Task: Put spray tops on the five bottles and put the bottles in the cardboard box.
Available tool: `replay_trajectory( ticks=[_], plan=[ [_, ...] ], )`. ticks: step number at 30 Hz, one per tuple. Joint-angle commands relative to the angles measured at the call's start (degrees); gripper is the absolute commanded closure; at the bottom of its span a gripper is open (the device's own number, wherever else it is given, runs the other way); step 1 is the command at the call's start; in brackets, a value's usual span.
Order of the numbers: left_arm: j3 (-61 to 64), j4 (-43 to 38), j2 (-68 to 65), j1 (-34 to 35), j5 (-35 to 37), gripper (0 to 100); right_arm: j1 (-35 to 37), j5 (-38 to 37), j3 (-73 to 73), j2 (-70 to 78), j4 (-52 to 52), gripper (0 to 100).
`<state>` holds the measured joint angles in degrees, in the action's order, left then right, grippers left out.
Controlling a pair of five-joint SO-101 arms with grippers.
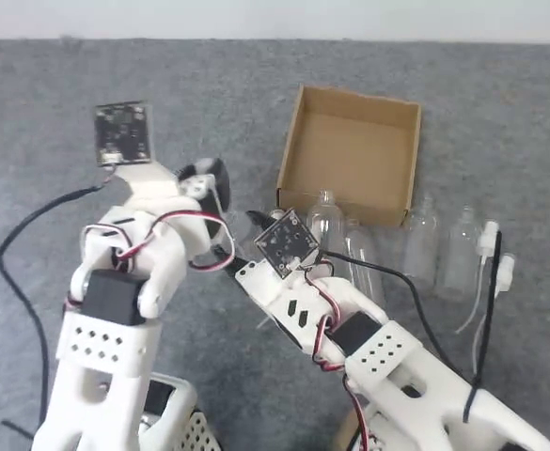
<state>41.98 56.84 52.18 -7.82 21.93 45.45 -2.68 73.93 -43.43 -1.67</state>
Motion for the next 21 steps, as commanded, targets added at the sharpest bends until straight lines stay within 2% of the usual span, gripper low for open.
replay_trajectory(
  ticks=[1,7,12,14,21],
  plan=[
    [-0.13,0.88,1.32,-1.49,-4.48,99,-0.13,0.88,-0.18,-1.71,-2.07,99.3],
    [0.31,1.41,2.99,-1.49,-5.45,98,-0.22,0.88,-0.18,-1.71,-1.98,99.3],
    [4.79,1.76,12.4,-1.67,-11.34,88,-0.22,0.88,-0.18,-1.71,-1.98,99.3],
    [6.64,1.23,15.65,-1.58,-11.52,85,-0.22,0.88,-0.18,-1.71,-1.98,99.3],
    [8.66,-0.7,18.29,-1.49,-11.52,85,-0.22,0.88,-0.18,-1.71,-1.89,99.3]
  ],
)
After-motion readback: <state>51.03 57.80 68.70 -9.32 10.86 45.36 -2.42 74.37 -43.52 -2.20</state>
